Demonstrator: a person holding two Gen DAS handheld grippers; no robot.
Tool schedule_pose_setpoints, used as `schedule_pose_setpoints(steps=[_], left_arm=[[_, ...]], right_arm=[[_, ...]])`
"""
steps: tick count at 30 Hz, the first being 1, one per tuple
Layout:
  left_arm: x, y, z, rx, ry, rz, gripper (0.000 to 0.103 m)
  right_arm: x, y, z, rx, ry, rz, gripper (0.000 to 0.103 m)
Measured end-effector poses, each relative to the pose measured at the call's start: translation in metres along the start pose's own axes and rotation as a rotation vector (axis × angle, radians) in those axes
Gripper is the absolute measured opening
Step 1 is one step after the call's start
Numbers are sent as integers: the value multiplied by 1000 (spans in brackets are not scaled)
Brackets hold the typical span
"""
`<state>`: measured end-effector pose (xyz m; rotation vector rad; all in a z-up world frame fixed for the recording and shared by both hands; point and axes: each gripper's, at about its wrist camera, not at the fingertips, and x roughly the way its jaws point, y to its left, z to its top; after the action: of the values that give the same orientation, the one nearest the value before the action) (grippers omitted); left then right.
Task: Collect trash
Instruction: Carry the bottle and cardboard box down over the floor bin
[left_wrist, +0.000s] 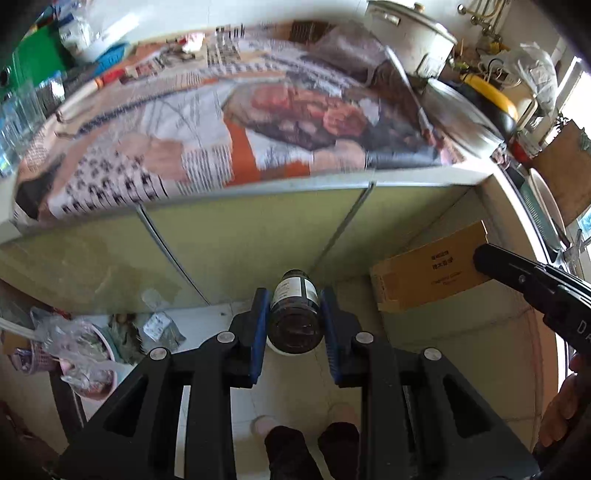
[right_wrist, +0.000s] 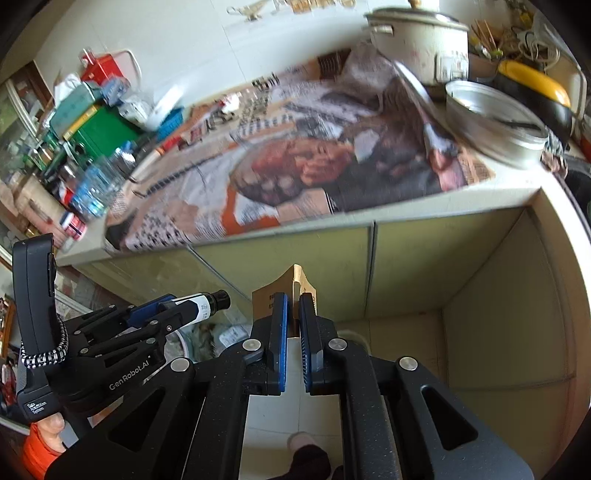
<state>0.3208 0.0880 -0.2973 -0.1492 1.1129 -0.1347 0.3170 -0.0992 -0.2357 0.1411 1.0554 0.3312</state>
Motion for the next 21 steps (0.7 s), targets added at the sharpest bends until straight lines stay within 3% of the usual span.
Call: schedule_pose_setpoints(steps=[13, 21], left_arm=[[179, 7, -63, -164, 122, 90, 27], [272, 29, -108, -259, 164, 99, 27]], right_arm=[[156, -85, -50, -27, 201, 42, 6], [266, -121, -97, -69, 298, 59, 6]])
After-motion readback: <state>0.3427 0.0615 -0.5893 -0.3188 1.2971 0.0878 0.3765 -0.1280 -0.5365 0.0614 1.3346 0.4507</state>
